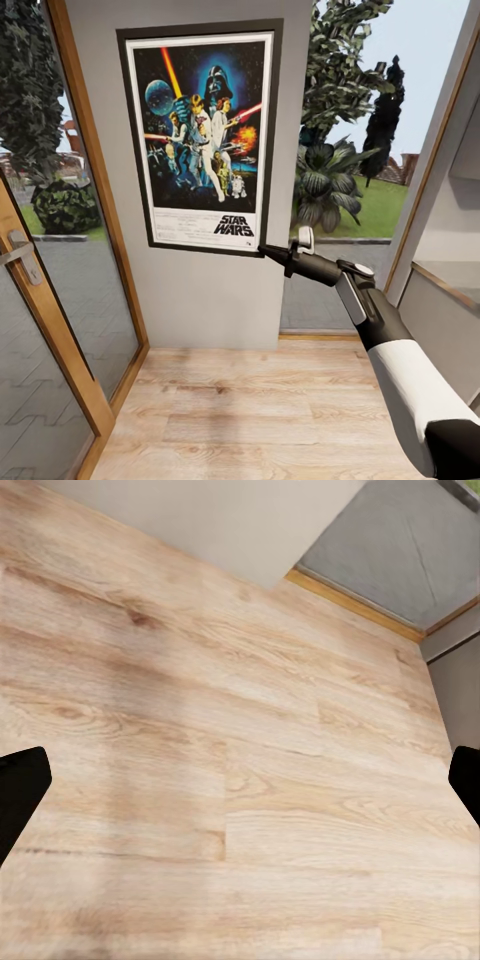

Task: Pick up the poster from the kitchen countertop and hang it on one of the wall nails in the kitchen.

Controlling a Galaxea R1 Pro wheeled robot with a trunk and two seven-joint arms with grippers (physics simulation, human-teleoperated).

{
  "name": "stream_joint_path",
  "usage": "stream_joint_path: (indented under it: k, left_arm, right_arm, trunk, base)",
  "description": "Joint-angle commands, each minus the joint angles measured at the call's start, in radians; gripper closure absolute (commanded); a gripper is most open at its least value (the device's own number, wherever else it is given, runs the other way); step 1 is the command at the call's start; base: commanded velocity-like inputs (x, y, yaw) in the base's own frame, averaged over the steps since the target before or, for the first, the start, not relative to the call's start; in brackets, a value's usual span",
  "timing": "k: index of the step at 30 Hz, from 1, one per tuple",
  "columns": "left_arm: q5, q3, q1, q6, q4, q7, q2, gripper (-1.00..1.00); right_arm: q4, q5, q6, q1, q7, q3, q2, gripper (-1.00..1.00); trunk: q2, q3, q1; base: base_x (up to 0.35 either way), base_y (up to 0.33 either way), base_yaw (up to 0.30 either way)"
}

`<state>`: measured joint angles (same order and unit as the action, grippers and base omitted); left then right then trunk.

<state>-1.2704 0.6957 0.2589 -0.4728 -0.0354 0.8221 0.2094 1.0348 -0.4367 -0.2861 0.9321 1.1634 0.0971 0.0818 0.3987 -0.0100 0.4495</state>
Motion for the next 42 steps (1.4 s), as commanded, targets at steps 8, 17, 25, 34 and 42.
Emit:
stream_joint_path:
  k: [8, 17, 25, 34, 42]
  left_arm:
    - [-0.007, 0.009, 0.000, -0.004, 0.000, 0.002, 0.001, -1.00]
    - [-0.007, 0.008, 0.000, -0.004, 0.000, 0.002, 0.001, -1.00]
    - [-0.007, 0.008, 0.000, -0.003, 0.000, 0.002, 0.001, -1.00]
    - [-0.007, 0.008, 0.000, -0.003, 0.000, 0.002, 0.001, -1.00]
    - [-0.007, 0.007, 0.000, -0.003, 0.000, 0.002, 0.001, -1.00]
  right_arm:
    - [-0.025, -0.010, 0.012, 0.001, 0.015, 0.003, 0.002, 1.00]
    - [-0.026, -0.010, 0.012, 0.001, 0.016, 0.003, 0.003, 1.00]
    - [-0.025, -0.010, 0.012, 0.001, 0.016, 0.003, 0.003, 1.00]
    - [-0.021, -0.010, 0.011, 0.001, 0.017, 0.003, 0.003, 1.00]
    - [-0.018, -0.010, 0.011, 0.001, 0.018, 0.004, 0.003, 1.00]
  trunk:
    - [0.001, -0.001, 0.000]
    - [0.001, -0.001, 0.000]
    - [0.001, -0.001, 0.000]
    - [0.001, -0.001, 0.000]
    - [0.001, -0.001, 0.000]
  base:
    - [0.000, 0.000, 0.000]
    - [0.104, 0.000, 0.000]
    - [0.316, 0.000, 0.000]
    - [0.335, 0.000, 0.000]
    - [0.336, 0.000, 0.000]
